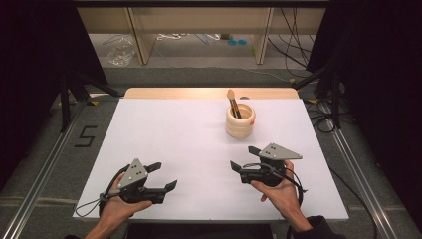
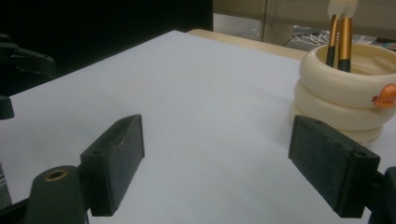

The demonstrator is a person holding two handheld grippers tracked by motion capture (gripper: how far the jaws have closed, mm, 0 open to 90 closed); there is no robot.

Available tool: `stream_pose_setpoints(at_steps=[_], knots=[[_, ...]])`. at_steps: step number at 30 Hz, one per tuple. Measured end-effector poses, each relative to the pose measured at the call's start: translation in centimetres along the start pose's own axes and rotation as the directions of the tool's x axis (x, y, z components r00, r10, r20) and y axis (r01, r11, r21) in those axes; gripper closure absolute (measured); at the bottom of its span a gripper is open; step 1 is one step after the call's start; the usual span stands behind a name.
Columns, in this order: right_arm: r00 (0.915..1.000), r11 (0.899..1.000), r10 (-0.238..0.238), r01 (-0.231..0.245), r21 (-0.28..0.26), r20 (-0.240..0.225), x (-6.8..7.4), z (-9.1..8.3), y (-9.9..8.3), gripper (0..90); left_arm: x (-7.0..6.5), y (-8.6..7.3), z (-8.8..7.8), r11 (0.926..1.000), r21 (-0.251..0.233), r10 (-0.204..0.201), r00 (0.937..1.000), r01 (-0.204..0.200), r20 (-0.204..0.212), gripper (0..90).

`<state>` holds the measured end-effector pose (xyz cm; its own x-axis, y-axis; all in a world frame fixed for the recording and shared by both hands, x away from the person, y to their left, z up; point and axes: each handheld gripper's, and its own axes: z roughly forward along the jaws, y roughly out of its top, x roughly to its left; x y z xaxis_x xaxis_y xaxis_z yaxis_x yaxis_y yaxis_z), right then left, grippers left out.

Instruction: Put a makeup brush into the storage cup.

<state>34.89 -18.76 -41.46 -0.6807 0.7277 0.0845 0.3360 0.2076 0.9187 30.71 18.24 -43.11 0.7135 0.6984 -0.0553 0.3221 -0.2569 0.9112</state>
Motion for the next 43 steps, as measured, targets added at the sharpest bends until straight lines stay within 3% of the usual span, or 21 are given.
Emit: stream_pose_setpoints(at_steps=[14,24,27,43], knots=[[0.9998,0.999,0.012,-0.012,0.035,-0.016,0.5,-0.8,-1.1,18.4,0.0,0.1,-0.1,0.9998,-0.021,-0.003,1.0000,0.003,0.000,21.6],[0.9994,0.999,0.021,-0.020,0.029,-0.027,0.9,-1.5,-1.6,17.7,-0.1,0.1,-0.2,0.9996,-0.028,-0.005,1.0000,0.005,0.001,21.6],[0.9989,1.000,0.023,-0.023,0.005,-0.042,1.1,-1.6,-1.7,17.5,-0.1,0.1,-0.1,0.9993,-0.037,-0.007,0.9999,0.007,0.011,21.6],[0.9990,0.999,0.030,-0.030,0.018,-0.033,1.0,-1.9,-1.8,17.4,-0.1,0.1,-0.1,0.9995,-0.030,-0.001,1.0000,0.001,0.004,21.6]])
